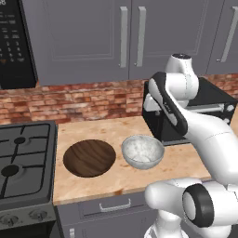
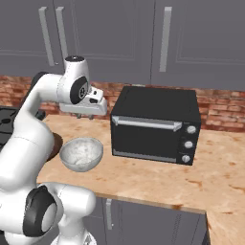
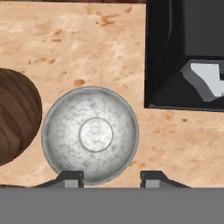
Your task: Open the cabinet. Pick the bowls from the counter and place them in the cabinet. Then close the cabinet.
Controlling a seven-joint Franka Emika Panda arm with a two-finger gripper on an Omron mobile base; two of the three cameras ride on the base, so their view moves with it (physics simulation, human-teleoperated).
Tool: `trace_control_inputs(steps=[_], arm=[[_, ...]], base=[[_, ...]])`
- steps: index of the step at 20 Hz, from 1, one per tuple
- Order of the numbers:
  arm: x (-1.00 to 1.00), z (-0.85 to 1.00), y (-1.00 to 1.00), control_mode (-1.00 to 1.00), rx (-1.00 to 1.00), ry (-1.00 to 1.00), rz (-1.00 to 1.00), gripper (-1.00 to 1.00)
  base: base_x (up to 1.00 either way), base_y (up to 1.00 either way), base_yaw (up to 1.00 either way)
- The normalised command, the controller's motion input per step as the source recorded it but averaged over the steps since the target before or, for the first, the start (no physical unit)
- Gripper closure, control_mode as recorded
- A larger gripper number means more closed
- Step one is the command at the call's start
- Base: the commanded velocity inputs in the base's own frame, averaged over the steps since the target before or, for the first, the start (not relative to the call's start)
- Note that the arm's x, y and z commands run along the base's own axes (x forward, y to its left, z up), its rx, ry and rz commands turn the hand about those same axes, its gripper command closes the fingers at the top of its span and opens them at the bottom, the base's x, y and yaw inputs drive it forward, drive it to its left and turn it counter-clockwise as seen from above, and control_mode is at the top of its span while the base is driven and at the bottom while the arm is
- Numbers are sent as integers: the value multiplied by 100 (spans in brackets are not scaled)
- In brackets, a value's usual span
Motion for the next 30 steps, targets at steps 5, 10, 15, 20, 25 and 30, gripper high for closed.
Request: trace_control_inputs(steps=[5,10,15,20,25,30], arm=[[-27,2,0,-100,0,-5,0,-100],[-71,15,0,-100,0,-26,0,-100],[-58,52,12,-100,-2,-38,0,-100],[-22,85,38,-100,-11,-29,0,-100],[0,97,29,-100,-3,-11,0,-100],[0,90,13,-100,0,0,0,-100]], base=[[0,0,0],[0,0,0],[0,0,0],[0,0,0],[0,0,0],[0,0,0]])
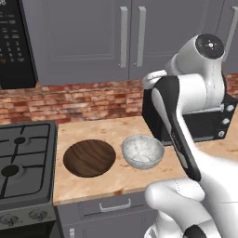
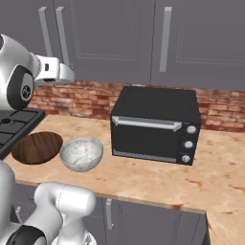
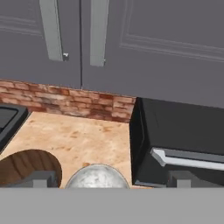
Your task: Open the cabinet. Pick the bowls from the counter and place them in the cabinet. Then close the cabinet.
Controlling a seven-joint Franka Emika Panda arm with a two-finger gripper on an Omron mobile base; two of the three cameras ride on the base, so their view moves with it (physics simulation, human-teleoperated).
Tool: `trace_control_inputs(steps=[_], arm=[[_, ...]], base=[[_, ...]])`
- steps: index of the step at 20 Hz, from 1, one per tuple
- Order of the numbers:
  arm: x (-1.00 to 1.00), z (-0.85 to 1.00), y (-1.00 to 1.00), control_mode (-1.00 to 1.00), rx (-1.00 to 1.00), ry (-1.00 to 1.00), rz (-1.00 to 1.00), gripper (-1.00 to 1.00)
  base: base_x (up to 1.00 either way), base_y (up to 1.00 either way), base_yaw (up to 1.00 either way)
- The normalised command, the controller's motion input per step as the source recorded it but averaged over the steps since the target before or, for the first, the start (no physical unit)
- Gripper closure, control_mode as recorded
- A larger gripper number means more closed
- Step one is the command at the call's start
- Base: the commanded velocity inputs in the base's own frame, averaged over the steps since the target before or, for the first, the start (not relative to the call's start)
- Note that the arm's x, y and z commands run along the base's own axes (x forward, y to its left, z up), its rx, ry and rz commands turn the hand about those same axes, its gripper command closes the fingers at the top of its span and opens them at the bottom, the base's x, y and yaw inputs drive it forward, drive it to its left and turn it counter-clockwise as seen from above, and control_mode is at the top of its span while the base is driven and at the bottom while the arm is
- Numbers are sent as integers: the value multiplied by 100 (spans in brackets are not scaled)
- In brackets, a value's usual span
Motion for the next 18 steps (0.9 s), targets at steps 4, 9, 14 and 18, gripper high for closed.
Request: trace_control_inputs(steps=[4,9,14,18], arm=[[0,52,6,-100,-1,0,0,-100],[1,21,10,-100,0,-5,-1,-100],[28,11,0,-100,0,-6,-3,-100],[29,24,0,-100,0,-10,-2,-100]], base=[[0,0,0],[0,0,0],[0,0,0],[0,0,0]])
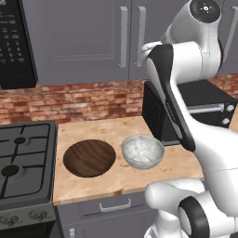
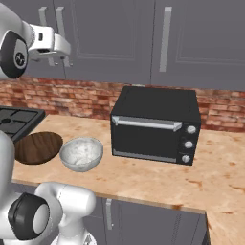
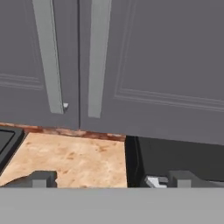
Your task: Open the cabinet. Pick the bowls from the counter and place them in the cabinet. Then close the cabinet.
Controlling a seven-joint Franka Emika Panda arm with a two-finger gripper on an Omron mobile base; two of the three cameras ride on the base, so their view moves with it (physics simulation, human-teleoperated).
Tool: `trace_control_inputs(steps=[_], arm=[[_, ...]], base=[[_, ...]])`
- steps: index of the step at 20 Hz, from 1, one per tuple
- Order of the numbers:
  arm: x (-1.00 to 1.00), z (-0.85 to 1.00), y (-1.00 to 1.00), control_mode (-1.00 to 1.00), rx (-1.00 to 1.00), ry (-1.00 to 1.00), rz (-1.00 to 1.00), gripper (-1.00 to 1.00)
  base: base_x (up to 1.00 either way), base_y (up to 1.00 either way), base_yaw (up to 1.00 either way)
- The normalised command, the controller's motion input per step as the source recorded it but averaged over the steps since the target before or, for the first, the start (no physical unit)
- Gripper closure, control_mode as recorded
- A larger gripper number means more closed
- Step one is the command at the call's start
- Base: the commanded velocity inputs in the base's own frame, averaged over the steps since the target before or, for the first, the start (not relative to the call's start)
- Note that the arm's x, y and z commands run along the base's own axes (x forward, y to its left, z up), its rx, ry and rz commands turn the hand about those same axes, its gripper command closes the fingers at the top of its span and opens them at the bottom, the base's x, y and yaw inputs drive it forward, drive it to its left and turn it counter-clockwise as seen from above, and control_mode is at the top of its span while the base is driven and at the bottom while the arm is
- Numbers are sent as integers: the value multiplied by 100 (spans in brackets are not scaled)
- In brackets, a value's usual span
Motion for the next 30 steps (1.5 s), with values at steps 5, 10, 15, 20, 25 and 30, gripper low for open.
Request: trace_control_inputs(steps=[5,10,15,20,25,30], arm=[[37,9,0,-100,0,-10,-1,-100],[33,3,0,-100,0,-14,0,-100],[32,0,5,-100,0,-13,0,-100],[24,0,16,-100,0,-3,0,-100],[28,0,19,-100,0,1,0,-100],[43,0,10,-100,0,2,0,-100]], base=[[0,0,0],[0,0,0],[0,0,0],[0,0,0],[0,0,0],[0,0,0]])
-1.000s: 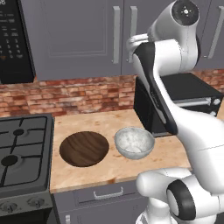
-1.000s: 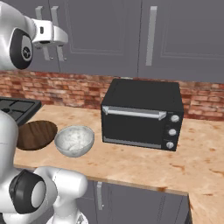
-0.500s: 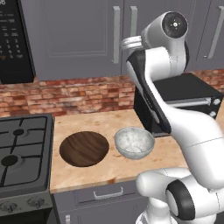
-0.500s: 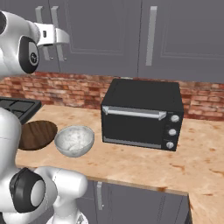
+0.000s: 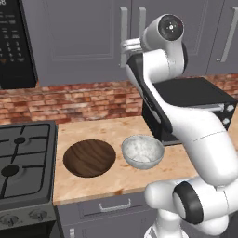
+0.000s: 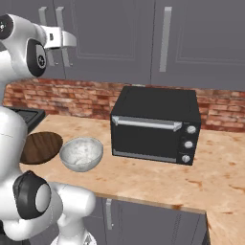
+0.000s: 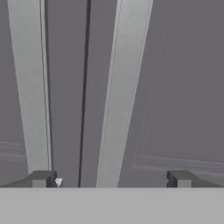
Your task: Open the cabinet. Pick the bowls from the counter and place them in the cabinet. Then close the cabinet.
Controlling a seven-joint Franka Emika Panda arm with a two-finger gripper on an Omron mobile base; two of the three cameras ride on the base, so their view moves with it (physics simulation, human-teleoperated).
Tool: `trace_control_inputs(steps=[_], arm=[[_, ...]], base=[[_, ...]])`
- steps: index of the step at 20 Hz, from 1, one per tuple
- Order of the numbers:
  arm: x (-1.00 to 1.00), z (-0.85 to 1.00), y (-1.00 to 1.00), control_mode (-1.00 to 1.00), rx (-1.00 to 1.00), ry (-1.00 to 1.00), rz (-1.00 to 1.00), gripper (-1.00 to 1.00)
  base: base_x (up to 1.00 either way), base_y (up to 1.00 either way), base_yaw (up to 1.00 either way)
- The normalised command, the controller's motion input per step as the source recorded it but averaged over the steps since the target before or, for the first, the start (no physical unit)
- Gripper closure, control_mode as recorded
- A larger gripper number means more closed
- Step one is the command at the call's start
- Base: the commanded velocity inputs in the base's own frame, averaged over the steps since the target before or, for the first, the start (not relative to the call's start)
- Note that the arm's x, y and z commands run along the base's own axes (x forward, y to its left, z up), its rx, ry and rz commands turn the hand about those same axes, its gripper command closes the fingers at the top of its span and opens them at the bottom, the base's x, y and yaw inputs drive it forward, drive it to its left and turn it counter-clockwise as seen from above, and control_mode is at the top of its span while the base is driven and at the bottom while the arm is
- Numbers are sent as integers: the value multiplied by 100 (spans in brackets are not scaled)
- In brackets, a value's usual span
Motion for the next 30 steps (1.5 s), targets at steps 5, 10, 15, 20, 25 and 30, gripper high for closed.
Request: trace_control_inputs(steps=[5,10,15,20,25,30], arm=[[55,0,1,-100,0,5,0,-100],[39,-1,1,-100,0,2,0,-100],[24,-10,0,-100,0,0,0,-100],[20,-21,0,-100,0,0,0,-100],[13,-17,0,-100,0,0,0,100],[1,-10,0,-100,0,0,0,100]], base=[[0,0,0],[0,0,0],[0,0,0],[0,0,0],[0,0,0],[0,0,0]])
